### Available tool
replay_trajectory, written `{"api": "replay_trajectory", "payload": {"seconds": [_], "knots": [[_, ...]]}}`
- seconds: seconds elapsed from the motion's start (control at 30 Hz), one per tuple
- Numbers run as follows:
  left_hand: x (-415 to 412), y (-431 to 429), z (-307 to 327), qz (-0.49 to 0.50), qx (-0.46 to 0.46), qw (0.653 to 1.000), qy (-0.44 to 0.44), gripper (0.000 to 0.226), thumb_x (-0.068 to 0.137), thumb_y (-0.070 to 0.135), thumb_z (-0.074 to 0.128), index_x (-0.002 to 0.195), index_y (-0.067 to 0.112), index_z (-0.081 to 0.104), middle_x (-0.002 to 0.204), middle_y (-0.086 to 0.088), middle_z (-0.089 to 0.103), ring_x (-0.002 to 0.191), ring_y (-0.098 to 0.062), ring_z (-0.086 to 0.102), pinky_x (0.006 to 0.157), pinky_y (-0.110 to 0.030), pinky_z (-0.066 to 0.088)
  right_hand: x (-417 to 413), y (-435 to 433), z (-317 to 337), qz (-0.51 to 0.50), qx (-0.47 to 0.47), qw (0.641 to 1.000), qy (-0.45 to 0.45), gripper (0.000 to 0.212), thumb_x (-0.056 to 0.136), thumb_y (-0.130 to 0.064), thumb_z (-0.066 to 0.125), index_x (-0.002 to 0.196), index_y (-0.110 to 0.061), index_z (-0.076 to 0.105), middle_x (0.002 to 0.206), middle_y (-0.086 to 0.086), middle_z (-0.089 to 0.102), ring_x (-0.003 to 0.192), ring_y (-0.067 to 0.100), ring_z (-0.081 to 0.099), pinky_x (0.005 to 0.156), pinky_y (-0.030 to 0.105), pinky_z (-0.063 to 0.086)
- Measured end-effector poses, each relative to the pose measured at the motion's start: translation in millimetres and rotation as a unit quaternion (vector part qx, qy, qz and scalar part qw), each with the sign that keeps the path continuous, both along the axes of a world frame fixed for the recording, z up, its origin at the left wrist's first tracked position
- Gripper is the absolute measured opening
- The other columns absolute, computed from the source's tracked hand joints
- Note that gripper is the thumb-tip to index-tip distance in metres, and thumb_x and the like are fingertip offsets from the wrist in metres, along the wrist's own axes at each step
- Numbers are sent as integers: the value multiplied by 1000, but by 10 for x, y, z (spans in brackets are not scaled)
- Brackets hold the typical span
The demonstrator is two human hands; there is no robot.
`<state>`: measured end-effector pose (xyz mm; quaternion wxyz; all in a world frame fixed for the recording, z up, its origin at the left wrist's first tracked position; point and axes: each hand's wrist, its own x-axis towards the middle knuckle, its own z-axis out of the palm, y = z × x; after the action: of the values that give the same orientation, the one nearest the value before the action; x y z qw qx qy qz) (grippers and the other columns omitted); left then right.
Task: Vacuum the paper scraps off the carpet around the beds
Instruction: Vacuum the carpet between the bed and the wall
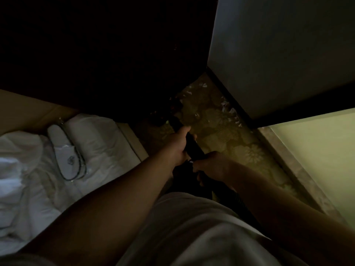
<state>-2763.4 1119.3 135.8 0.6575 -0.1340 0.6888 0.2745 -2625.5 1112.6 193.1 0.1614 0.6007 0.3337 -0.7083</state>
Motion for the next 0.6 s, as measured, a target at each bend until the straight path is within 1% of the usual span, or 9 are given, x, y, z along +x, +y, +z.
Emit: {"api": "replay_trajectory", "payload": {"seconds": [0.03,0.1,0.2,0.27,0.33,0.37,0.43,0.47,0.6], "knots": [[-70,25,3,-6,-4,1000,7,28,99,38,61,99,10,60,85,-2,63,77,-17,62,66,-33,51,-72,26,-2,0,2,1000,3,10,91,-11,71,87,-2,72,71,11,71,61,21,67,57,29,55],[-196,86,16,-10,-4,1000,16,30,98,40,62,100,10,61,83,-2,63,75,-16,62,64,-32,50,-214,78,-9,0,4,1000,0,12,91,-12,72,85,-1,72,72,13,70,60,22,66,56,29,55],[-357,142,-31,2,11,1000,19,28,97,39,64,103,12,61,86,-3,64,82,-17,63,84,-38,55,-374,144,-24,3,5,1000,-13,15,92,-9,72,82,1,71,72,14,69,56,21,64,55,27,53],[-431,136,-26,0,11,1000,23,29,97,39,63,107,12,61,86,-2,64,83,-17,63,83,-37,55,-460,164,-25,13,8,1000,-7,16,91,-11,72,80,2,70,73,15,69,56,22,64,56,27,54],[-459,120,-68,-7,4,1000,30,28,97,41,63,104,14,63,86,-2,64,83,-18,64,86,-38,56,-503,156,-30,22,14,1000,-3,20,92,-14,73,78,0,67,71,13,67,54,20,62,51,23,51],[-457,111,-83,-7,0,1000,29,28,96,42,63,101,13,64,86,-2,64,82,-18,64,85,-37,56,-506,149,-47,23,14,1000,-3,21,93,-14,73,79,0,66,70,12,66,53,20,60,48,21,50],[-425,99,-86,-7,-8,1000,29,30,97,41,61,95,11,62,82,-1,63,75,-16,62,70,-33,52,-489,129,-87,19,11,1000,-8,17,93,-11,72,84,1,66,69,13,64,53,21,59,49,24,49],[-406,86,-98,-9,-14,999,30,31,98,41,61,92,10,61,81,-2,63,74,-16,62,67,-32,50,-464,118,-108,19,12,1000,-9,14,92,-9,71,86,2,66,68,13,64,53,21,60,51,26,50],[-257,15,-120,23,-26,999,22,26,96,37,65,99,10,63,88,-5,66,83,-19,65,78,-37,53,-288,41,-180,27,4,999,-17,19,93,-9,69,105,6,67,66,12,68,51,20,63,47,24,52]]}}
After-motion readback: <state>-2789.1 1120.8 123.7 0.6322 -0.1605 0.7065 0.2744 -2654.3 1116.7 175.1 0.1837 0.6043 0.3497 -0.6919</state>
